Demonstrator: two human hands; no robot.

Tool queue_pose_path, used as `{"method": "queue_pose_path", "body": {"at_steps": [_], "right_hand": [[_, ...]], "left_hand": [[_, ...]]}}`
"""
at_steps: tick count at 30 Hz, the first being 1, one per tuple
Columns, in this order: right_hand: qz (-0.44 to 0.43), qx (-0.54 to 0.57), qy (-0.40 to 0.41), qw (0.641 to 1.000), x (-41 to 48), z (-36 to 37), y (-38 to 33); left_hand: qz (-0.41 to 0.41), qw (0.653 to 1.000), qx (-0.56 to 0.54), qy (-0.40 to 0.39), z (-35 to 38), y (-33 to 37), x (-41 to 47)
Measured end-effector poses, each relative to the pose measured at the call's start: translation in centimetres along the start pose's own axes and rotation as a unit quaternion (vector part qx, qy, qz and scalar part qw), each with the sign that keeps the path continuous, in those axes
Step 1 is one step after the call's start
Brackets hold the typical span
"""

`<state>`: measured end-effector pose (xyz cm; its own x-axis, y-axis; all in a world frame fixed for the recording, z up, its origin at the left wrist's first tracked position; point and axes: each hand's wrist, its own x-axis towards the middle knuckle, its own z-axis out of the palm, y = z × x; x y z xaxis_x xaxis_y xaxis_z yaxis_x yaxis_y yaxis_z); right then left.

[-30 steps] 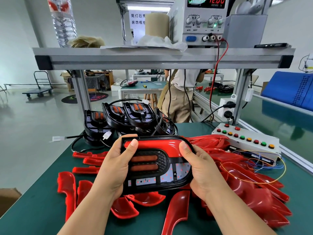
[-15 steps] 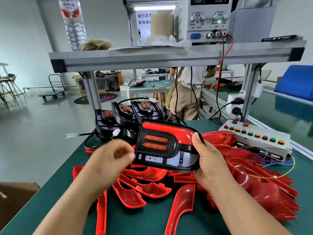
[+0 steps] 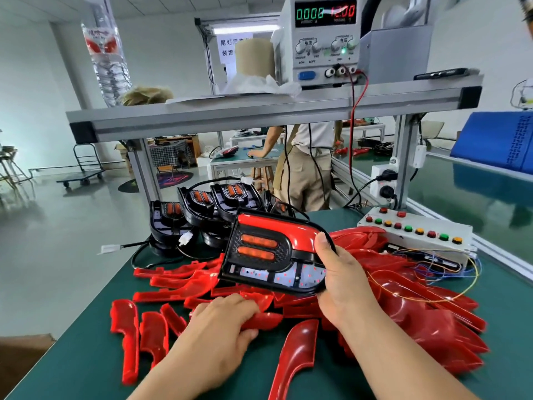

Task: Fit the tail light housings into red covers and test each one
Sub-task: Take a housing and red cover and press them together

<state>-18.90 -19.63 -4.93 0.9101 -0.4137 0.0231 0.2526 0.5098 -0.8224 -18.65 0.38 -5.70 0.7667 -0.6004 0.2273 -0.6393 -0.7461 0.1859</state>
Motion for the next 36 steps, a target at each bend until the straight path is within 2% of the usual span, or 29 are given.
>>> {"method": "queue_pose_path", "body": {"at_steps": [5, 8, 9, 11, 12, 13, 18, 21, 23, 24, 26, 28, 30, 33, 34, 36], "right_hand": [[-0.006, 0.004, -0.005, 1.0, 0.2, -0.2, 0.2], [-0.009, 0.015, -0.017, 1.0, 0.4, -0.2, 0.2], [-0.01, 0.02, -0.018, 1.0, 0.4, -0.1, 0.2], [-0.012, 0.026, -0.018, 0.999, 0.3, 0.0, 0.1], [-0.014, 0.027, -0.018, 0.999, 0.3, 0.1, 0.1], [-0.015, 0.027, -0.017, 0.999, 0.3, 0.1, 0.1], [-0.016, 0.021, -0.014, 1.0, 0.4, 0.0, 0.2], [-0.023, 0.03, -0.022, 0.999, 0.5, -0.1, 0.1], [-0.023, 0.032, -0.022, 0.999, 0.6, -0.1, 0.1], [-0.02, 0.028, -0.02, 0.999, 0.6, -0.2, 0.1], [-0.014, 0.014, -0.013, 1.0, 0.5, -0.1, 0.1], [-0.012, 0.003, -0.005, 1.0, 0.4, 0.0, 0.0], [-0.016, 0.001, 0.004, 1.0, 0.4, 0.1, -0.2], [-0.022, 0.002, 0.012, 1.0, 0.6, 0.0, -0.4], [-0.023, 0.001, 0.011, 1.0, 0.6, -0.1, -0.4], [-0.019, 0.003, 0.004, 1.0, 0.8, -0.1, -0.2]], "left_hand": [[0.084, 0.991, -0.097, 0.024, -2.1, 0.3, 0.4], [0.076, 0.966, -0.221, 0.111, -3.0, 0.8, 1.0], [0.057, 0.944, -0.297, 0.131, -3.1, 0.9, 1.3], [0.018, 0.864, -0.484, 0.137, -3.2, 0.7, 1.8], [-0.001, 0.824, -0.55, 0.134, -3.2, 0.6, 2.0], [-0.015, 0.804, -0.579, 0.131, -3.3, 0.4, 2.1], [-0.052, 0.85, -0.511, 0.115, -3.7, -1.3, 2.0], [-0.082, 0.845, -0.521, 0.094, -4.1, -2.0, 1.6], [-0.068, 0.836, -0.541, 0.064, -4.3, -1.6, 1.3], [-0.052, 0.845, -0.53, 0.046, -4.4, -1.4, 1.3], [-0.016, 0.891, -0.454, -0.001, -4.6, -0.8, 1.6], [0.021, 0.947, -0.317, -0.051, -4.2, -0.6, 1.9], [0.039, 0.981, -0.182, -0.048, -3.7, -0.6, 1.9], [-0.012, 0.995, -0.091, 0.028, -2.6, -1.8, 2.1], [-0.036, 0.997, -0.064, 0.034, -2.2, -1.5, 1.9], [-0.06, 0.996, 0.056, 0.035, -1.7, -0.4, 1.4]]}}
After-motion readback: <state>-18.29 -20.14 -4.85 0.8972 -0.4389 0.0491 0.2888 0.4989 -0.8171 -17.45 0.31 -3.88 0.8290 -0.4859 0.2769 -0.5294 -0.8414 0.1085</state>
